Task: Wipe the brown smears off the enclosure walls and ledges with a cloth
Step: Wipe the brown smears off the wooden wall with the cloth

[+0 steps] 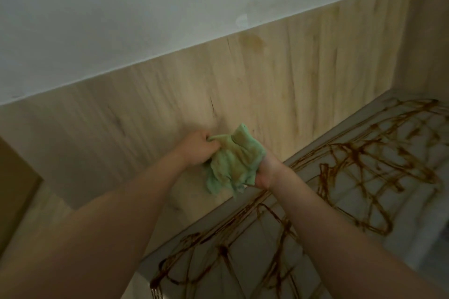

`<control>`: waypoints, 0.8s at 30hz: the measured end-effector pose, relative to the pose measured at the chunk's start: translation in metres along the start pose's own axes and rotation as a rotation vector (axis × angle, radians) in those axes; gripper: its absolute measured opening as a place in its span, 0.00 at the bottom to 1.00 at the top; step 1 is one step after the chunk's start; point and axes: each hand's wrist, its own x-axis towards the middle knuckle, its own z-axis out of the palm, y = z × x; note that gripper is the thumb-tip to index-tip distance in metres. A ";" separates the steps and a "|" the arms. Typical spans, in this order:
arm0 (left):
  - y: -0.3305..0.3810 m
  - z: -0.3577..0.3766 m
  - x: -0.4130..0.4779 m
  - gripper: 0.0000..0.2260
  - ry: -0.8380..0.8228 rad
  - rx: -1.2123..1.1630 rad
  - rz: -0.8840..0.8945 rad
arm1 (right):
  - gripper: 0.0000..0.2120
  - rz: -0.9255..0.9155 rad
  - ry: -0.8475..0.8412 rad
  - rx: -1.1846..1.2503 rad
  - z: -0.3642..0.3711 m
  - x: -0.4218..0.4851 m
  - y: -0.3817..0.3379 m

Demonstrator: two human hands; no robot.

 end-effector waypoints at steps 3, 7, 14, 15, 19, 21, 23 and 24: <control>0.009 -0.005 0.005 0.08 0.028 0.008 0.013 | 0.20 -0.004 0.276 0.042 -0.016 0.005 -0.004; 0.026 -0.016 0.019 0.01 0.025 -0.019 0.082 | 0.16 -0.140 0.655 -0.209 -0.036 0.015 -0.001; 0.037 -0.012 0.026 0.11 -0.083 0.396 0.127 | 0.23 -0.203 0.481 -0.443 0.000 0.029 0.033; 0.040 -0.010 0.025 0.13 -0.109 0.400 0.132 | 0.25 -0.182 0.418 -0.362 0.004 0.031 0.038; 0.052 0.000 0.021 0.14 -0.260 0.173 0.137 | 0.26 -0.156 0.306 0.064 0.010 0.037 0.044; 0.059 -0.004 0.022 0.13 -0.275 0.036 0.082 | 0.29 -0.149 0.254 0.227 0.010 0.044 0.040; 0.062 -0.017 0.032 0.09 -0.156 0.084 0.131 | 0.30 -0.126 0.220 0.352 0.010 0.051 0.028; 0.062 -0.027 0.037 0.10 -0.061 0.166 0.172 | 0.30 -0.131 0.231 0.398 0.008 0.053 0.019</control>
